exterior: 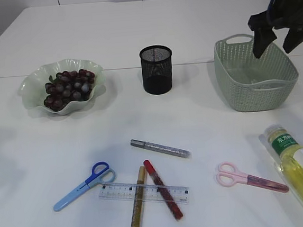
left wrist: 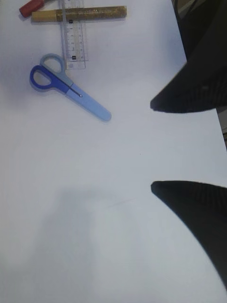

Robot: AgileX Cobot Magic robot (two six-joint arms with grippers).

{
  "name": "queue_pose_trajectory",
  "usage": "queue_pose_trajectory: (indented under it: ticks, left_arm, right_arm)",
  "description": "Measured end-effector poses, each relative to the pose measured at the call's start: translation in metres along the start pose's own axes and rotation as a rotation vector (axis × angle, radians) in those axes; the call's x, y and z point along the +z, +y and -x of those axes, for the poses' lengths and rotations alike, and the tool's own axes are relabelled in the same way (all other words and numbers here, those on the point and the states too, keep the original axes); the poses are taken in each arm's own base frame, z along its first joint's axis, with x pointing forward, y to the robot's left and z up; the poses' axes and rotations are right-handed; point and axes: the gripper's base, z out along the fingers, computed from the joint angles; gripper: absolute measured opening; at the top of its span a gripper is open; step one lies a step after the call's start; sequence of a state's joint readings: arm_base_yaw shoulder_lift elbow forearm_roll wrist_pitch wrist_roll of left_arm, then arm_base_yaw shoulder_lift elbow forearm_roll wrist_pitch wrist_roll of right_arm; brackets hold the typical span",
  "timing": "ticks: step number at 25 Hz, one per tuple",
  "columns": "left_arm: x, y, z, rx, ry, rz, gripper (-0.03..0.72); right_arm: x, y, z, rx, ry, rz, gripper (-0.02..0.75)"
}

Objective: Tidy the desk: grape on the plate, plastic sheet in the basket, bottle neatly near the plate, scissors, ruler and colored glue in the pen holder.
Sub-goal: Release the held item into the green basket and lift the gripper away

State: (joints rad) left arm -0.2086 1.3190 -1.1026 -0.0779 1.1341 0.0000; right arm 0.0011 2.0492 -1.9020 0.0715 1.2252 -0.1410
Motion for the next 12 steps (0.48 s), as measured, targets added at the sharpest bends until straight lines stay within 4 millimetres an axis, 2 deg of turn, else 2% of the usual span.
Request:
queue_pose_trajectory:
  ticks: [4,8,12]
  left_arm:
    - [0.000,0.000,0.000,0.000,0.000,0.000,0.342]
    - [0.000,0.000,0.000,0.000,-0.005,-0.001,0.342]
    - [0.000,0.000,0.001,-0.001,-0.008,-0.002,0.342]
  right_arm:
    - [-0.012,0.003,-0.006,0.008,-0.011,0.011,0.576]
    - [-0.042,0.006,-0.016,0.016,-0.056,0.007,0.573]
    - [-0.075,0.010,-0.035,0.016,-0.095,-0.001,0.573]
